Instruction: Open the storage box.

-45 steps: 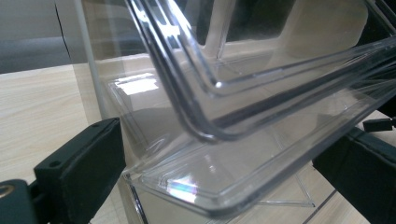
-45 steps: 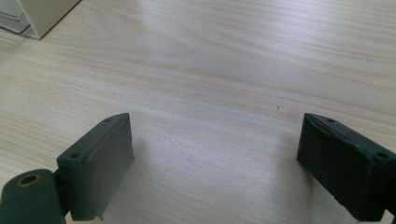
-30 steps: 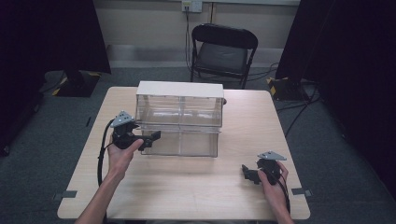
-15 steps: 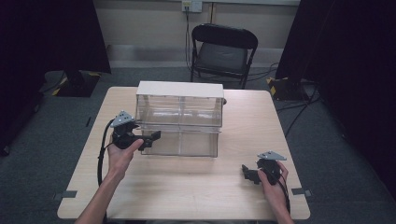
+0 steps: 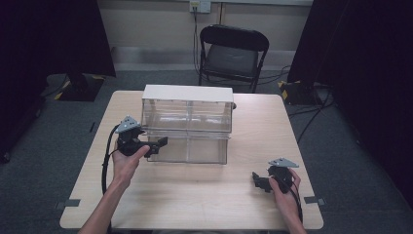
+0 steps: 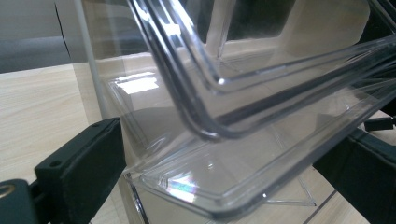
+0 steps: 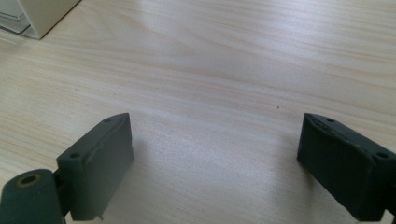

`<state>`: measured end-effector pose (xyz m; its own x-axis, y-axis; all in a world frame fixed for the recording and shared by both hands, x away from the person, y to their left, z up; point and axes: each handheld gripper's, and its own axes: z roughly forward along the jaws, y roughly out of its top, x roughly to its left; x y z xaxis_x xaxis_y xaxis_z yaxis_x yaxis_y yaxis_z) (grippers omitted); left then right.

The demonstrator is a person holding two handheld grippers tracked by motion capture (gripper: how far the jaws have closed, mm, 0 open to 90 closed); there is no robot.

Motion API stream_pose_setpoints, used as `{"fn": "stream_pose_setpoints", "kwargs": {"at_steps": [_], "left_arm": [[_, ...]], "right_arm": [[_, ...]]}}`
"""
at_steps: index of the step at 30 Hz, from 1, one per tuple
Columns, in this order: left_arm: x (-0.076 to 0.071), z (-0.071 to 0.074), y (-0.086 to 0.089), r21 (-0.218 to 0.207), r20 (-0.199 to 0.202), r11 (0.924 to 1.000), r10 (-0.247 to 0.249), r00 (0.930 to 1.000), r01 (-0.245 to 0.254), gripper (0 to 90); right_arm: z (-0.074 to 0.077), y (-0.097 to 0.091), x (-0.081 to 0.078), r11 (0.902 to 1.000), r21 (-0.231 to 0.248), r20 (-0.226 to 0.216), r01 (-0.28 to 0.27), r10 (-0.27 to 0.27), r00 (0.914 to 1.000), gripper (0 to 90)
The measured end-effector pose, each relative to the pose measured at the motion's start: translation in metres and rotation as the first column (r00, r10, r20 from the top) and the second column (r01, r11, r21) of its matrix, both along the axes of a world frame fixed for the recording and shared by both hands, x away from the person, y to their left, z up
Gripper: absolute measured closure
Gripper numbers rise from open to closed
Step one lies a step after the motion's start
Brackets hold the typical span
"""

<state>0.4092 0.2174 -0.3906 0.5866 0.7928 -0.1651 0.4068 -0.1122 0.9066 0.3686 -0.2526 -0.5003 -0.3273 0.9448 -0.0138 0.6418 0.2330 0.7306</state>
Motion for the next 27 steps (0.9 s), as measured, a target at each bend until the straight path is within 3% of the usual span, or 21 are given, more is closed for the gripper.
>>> {"fn": "stream_pose_setpoints", "kwargs": {"at_steps": [27], "left_arm": [[-0.0008, 0.0004, 0.0007, 0.012, 0.001, 0.9999, -0.001, 1.0000, 0.001, 3.5]], "right_arm": [[0.0000, 0.0000, 0.0000, 1.0000, 0.000, 0.000, 0.000, 0.000, 1.0000, 9.8]]}}
